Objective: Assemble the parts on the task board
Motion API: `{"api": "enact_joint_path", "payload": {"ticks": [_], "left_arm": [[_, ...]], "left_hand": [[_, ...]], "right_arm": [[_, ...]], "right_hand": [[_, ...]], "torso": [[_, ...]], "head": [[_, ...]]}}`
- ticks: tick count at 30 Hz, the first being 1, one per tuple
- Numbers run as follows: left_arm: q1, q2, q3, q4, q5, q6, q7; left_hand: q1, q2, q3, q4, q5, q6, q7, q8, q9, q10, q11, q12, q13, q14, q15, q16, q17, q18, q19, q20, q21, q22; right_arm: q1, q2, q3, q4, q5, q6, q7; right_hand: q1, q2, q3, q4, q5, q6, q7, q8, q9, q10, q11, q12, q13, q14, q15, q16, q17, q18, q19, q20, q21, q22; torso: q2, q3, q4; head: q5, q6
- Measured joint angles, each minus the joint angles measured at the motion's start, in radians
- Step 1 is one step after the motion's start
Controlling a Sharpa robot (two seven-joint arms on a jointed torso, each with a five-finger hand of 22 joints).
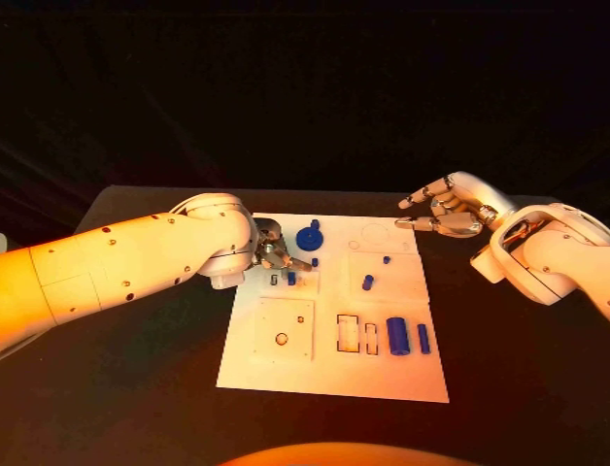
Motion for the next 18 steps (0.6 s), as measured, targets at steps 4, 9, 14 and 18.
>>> {"api": "enact_joint_path", "payload": {"ticks": [4, 9, 14, 18], "left_arm": [[0.018, -0.017, 0.023, 0.011, 0.011, -0.004, 0.0], [0.046, -0.025, 0.041, -0.009, 0.03, -0.005, 0.002], [0.077, -0.015, 0.046, -0.081, 0.042, 0.012, 0.003], [0.09, 0.023, 0.046, -0.16, 0.047, 0.032, 0.006]], "left_hand": [[0.029, -0.007, -0.023, -0.003, 0.0, -0.048, 0.014, -0.024, -0.018, -0.025, 0.012, -0.027, -0.029, 0.0, 0.0, 0.0, 0.0, 0.0, 0.0, 0.0, -0.029, 0.0], [0.074, -0.017, -0.047, -0.006, -0.006, -0.059, 0.025, -0.04, -0.039, -0.037, 0.023, -0.042, -0.049, 0.0, 0.007, 0.0, 0.0, 0.0, 0.0, 0.007, -0.042, 0.0], [0.124, -0.014, -0.058, -0.006, -0.006, -0.06, 0.026, -0.052, -0.054, -0.059, 0.027, -0.068, -0.078, 0.001, 0.011, 0.0, 0.0, 0.0, 0.002, 0.013, -0.057, 0.0], [0.164, -0.008, -0.066, -0.006, 0.004, -0.07, 0.036, -0.066, -0.068, -0.083, 0.034, -0.1, -0.114, 0.0, 0.015, 0.0, 0.0, 0.0, 0.001, 0.015, -0.069, 0.0]], "right_arm": [[-0.002, 0.002, 0.0, -0.003, 0.006, 0.0, 0.001], [-0.005, 0.006, 0.0, -0.011, 0.018, 0.0, 0.001], [-0.006, 0.008, 0.0, -0.019, 0.028, 0.001, 0.002], [-0.007, 0.011, 0.0, -0.024, 0.033, 0.001, 0.002]], "right_hand": [[0.0, 0.0, -0.001, 0.001, 0.0, 0.0, 0.0, 0.0, 0.0, -0.002, -0.002, -0.006, 0.0, 0.0, 0.0, 0.0, 0.001, 0.0, 0.0, 0.0, 0.0, 0.0], [0.0, 0.0, -0.001, 0.001, 0.0, 0.0, 0.0, 0.0, 0.0, -0.002, -0.002, -0.006, 0.0, 0.0, 0.0, 0.0, 0.001, 0.0, 0.0, 0.0, 0.0, 0.0], [0.0, 0.0, -0.001, 0.001, 0.0, 0.0, 0.0, 0.0, 0.0, -0.002, -0.002, -0.006, 0.0, 0.0, 0.0, 0.0, 0.001, 0.0, 0.0, 0.0, 0.0, 0.0], [0.0, 0.0, -0.001, 0.001, 0.0, 0.0, 0.0, 0.0, 0.0, -0.002, -0.002, -0.006, 0.0, 0.0, 0.0, 0.0, 0.001, 0.0, 0.0, 0.0, 0.0, 0.0]], "torso": [[0.0, 0.0005, 0.0], [0.0, 0.0005, -0.0003], [0.001, 0.0005, -0.0011], [0.001, 0.0002, -0.0001]], "head": [[0.002, 0.002], [0.005, 0.005], [0.005, 0.005], [0.004, 0.007]]}}
